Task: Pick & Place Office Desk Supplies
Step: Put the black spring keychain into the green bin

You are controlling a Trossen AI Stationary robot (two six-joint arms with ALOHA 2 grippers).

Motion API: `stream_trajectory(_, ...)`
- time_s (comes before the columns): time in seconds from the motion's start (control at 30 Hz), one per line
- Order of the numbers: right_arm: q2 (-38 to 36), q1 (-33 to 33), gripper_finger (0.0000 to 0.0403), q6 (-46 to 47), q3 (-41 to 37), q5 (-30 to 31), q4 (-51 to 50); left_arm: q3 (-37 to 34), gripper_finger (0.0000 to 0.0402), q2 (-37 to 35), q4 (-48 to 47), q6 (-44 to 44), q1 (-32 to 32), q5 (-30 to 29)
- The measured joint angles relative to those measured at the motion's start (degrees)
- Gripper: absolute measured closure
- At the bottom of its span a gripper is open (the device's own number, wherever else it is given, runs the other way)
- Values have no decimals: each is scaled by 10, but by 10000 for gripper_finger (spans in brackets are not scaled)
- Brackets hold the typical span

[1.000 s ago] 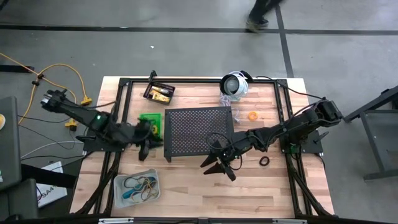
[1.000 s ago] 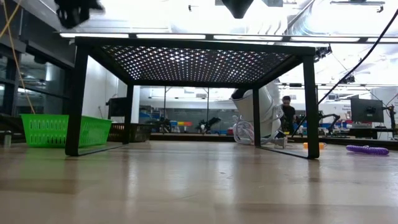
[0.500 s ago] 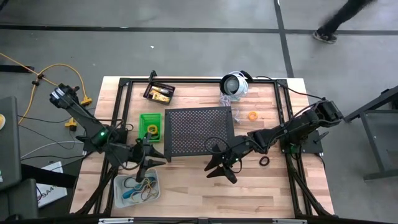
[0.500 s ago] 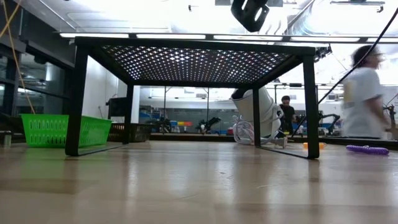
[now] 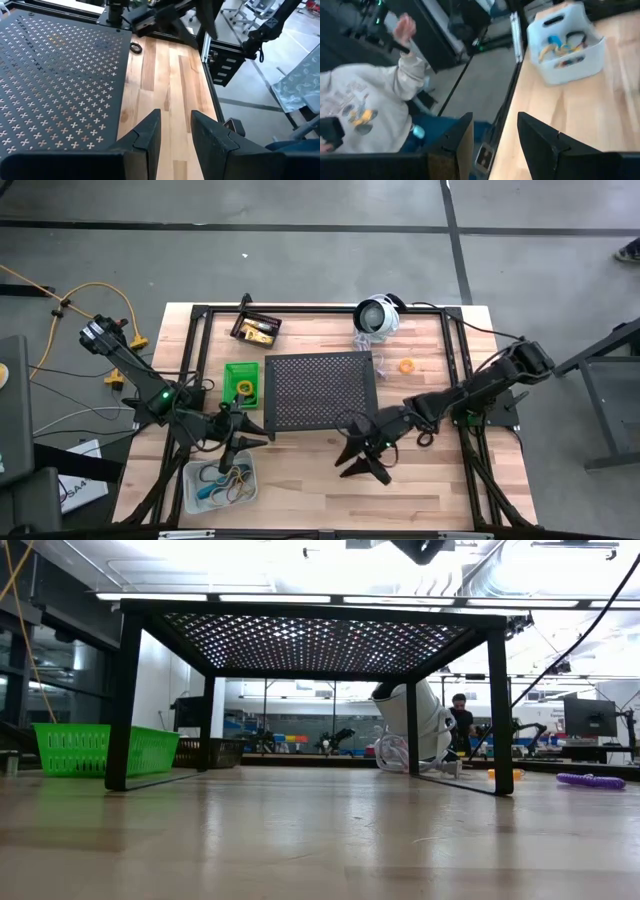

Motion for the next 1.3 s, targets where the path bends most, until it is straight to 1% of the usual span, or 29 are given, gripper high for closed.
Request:
stream_trajectory(0.13,-19,35,262,11,0,33,-68,0,299,0,1,0,0,0)
stream_trajectory(0.23,-38,65,262,50,0,66,-128,0,299,0,2,0,0,0)
stream_trajectory(0.4,-50,116,262,146,0,114,-222,0,299,0,5,0,0,0)
stream_trajectory(0.53,-50,155,262,242,0,131,-295,0,299,0,4,0,0,1)
stream_trajectory(0.7,-50,194,262,355,0,187,-397,0,299,0,4,0,0,1)
stream_trajectory(0.83,-50,221,262,441,0,212,-468,0,299,0,4,0,0,1)
stream_trajectory(0.97,-50,233,262,511,0,232,-526,0,299,0,4,0,0,1)
stream_trajectory(1.1,-52,234,262,539,0,234,-572,0,299,0,4,0,0,1)
stream_trajectory(1.3,-103,233,262,593,1,235,-684,0,299,0,4,0,0,1)
